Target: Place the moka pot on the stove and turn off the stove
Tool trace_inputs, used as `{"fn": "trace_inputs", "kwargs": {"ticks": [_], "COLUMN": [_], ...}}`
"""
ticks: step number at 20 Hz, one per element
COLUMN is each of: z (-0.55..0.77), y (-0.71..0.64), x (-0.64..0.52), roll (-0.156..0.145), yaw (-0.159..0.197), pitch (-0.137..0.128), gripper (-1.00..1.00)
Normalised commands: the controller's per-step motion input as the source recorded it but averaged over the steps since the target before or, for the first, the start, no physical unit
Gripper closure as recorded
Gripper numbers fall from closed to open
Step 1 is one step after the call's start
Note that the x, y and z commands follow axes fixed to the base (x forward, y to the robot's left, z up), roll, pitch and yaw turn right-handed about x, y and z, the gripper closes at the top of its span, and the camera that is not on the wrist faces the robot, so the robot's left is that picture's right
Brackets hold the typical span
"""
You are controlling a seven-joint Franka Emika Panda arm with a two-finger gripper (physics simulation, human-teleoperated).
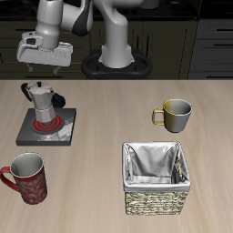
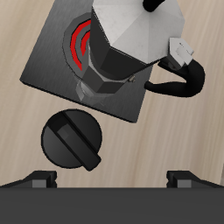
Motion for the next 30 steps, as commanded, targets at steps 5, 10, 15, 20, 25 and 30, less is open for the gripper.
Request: {"fn": "trace_inputs", "kwargs": {"ticks": [5, 10, 15, 20, 25, 30], "z": [-0.2, -0.21, -0.1, 0.24, 0.01, -0.1], "y": [0.11, -0.03, -0.15, -0.34, -0.17, -0.01], "x": [-0.05, -0.16, -0.14, -0.02, 0.11, 0.13], "roll": [0.024, 0.0, -0.01, -0.002, 0.033, 0.045], "yaw": [0.029, 0.004, 0.019, -0.025, 0.002, 0.013], "pitch": [0.015, 0.014, 0.021, -0.022, 0.04, 0.031], "gripper": [-1.0, -1.0, -1.0, -1.0, -1.0, -1.0]}}
